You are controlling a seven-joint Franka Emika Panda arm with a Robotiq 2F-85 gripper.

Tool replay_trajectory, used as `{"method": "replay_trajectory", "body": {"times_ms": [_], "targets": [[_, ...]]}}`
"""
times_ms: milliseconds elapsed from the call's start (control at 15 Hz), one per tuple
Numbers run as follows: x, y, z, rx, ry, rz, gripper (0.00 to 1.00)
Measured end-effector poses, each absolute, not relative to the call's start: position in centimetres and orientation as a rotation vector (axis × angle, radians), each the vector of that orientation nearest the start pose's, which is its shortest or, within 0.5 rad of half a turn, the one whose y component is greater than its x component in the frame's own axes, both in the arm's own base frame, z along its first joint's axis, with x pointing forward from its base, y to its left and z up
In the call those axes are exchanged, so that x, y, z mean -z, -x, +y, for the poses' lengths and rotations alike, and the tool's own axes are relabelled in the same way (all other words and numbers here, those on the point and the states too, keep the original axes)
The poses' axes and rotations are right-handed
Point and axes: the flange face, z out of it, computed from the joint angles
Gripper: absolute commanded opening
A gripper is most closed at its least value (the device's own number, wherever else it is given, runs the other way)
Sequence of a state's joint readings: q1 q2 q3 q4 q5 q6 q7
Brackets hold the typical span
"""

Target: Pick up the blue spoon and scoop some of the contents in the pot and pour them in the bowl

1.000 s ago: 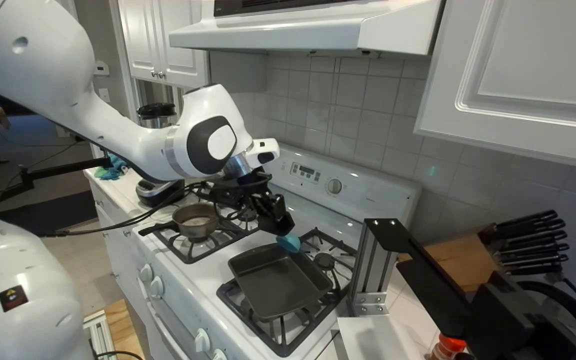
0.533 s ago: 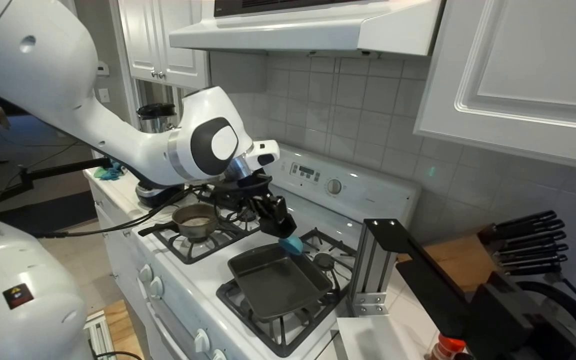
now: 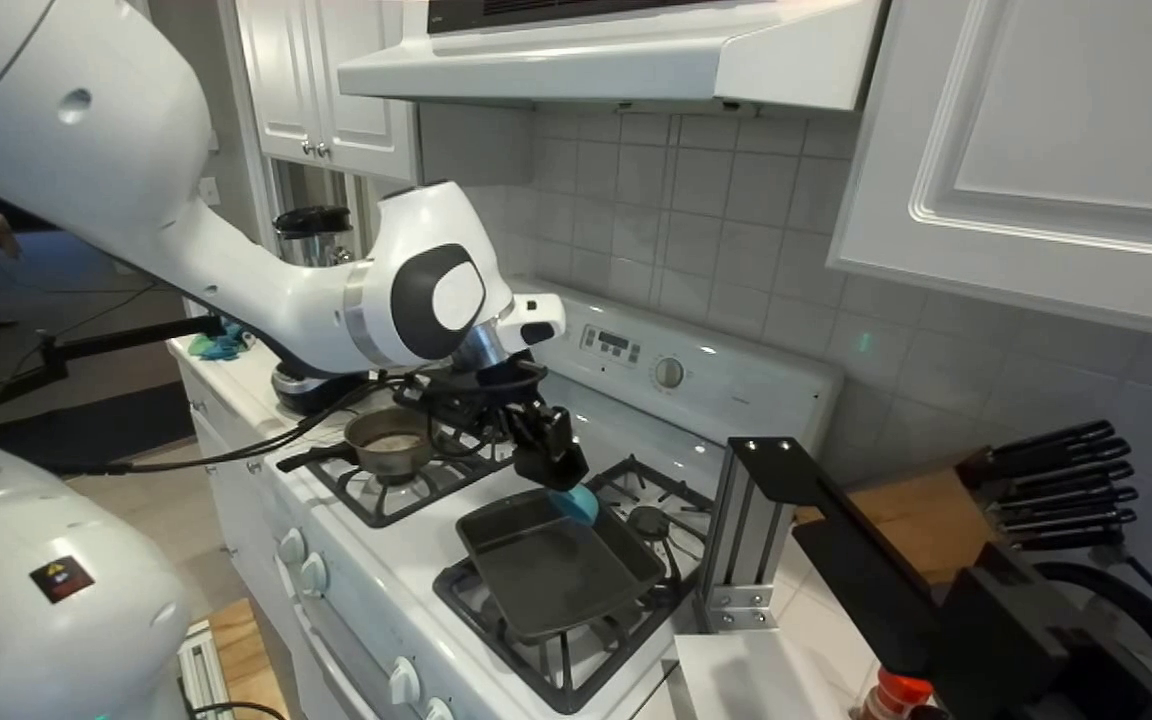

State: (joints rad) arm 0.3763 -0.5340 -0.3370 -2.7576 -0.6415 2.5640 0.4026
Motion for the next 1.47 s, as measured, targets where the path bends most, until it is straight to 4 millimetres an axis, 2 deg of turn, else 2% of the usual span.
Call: {"method": "replay_trajectory", "body": {"times_ms": [467, 733, 1000, 1267, 1467], "targets": [[-40.8, -37.2, 1.7, 0.530, 3.251, -0.105, 0.22], [-42.6, -35.6, 0.6, 0.427, 3.241, 0.013, 0.22], [-45.0, -34.7, -0.4, 0.396, 3.146, 0.146, 0.22], [-47.6, -35.1, -2.7, 0.417, 3.058, 0.292, 0.22], [-49.2, -35.4, -4.9, 0.366, 3.033, 0.412, 0.22]]}}
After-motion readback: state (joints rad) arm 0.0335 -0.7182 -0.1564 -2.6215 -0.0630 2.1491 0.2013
